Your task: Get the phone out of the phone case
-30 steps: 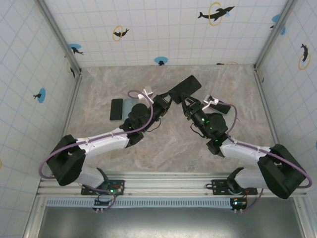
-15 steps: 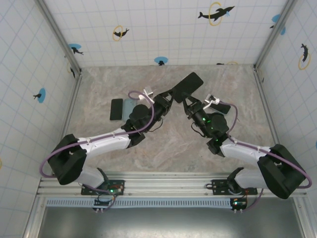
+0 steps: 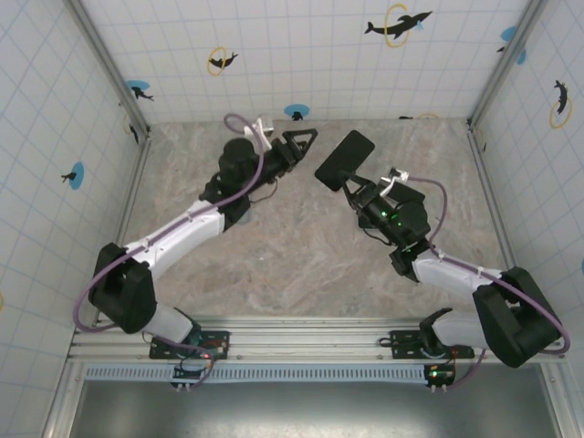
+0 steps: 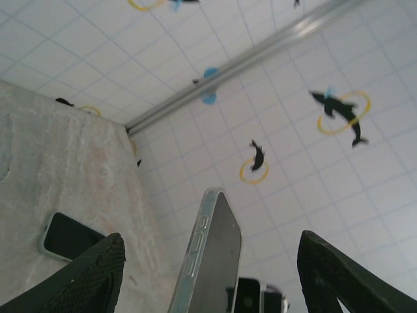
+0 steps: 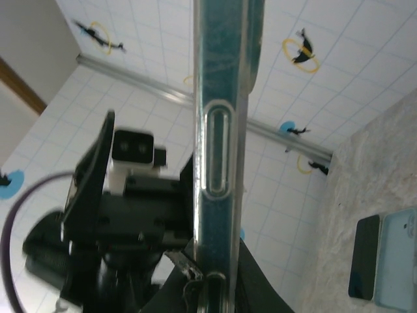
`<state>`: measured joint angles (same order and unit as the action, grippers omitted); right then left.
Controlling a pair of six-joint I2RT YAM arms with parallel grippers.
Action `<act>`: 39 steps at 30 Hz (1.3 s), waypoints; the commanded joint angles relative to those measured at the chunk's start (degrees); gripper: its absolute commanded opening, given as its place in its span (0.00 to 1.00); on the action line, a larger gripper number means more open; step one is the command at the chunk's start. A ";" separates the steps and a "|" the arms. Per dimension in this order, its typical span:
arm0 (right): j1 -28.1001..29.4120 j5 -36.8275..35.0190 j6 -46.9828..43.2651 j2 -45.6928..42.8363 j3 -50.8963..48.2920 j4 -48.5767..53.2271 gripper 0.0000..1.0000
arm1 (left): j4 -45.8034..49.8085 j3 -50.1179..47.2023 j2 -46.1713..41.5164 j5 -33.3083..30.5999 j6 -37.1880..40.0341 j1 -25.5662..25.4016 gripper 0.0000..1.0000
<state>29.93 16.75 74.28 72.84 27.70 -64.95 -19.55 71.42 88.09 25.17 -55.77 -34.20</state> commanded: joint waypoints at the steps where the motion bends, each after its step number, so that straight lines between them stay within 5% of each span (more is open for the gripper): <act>1: -0.92 13.66 -1.28 0.93 5.13 -7.07 0.07 | 12.26 6.62 3.31 14.34 11.52 0.28 0.72; 10: -1.41 21.90 0.68 3.58 8.09 -7.43 0.07 | 14.53 12.55 8.16 21.69 11.12 1.09 0.64; 30: -3.45 25.98 5.88 5.38 6.51 -11.26 0.07 | 13.34 9.01 5.40 29.24 8.05 4.03 0.14; 35: -3.82 24.44 4.75 4.87 5.39 -9.97 0.26 | 6.75 6.76 4.62 27.98 2.35 4.88 0.06; 39: -3.72 21.56 2.57 3.69 3.80 -8.73 0.38 | 1.44 5.46 4.16 21.03 -2.53 4.93 0.00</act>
<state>26.50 41.30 78.74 78.35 32.64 -70.48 -11.29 77.73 94.11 51.29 -53.67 -29.82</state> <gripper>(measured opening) 0.362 0.154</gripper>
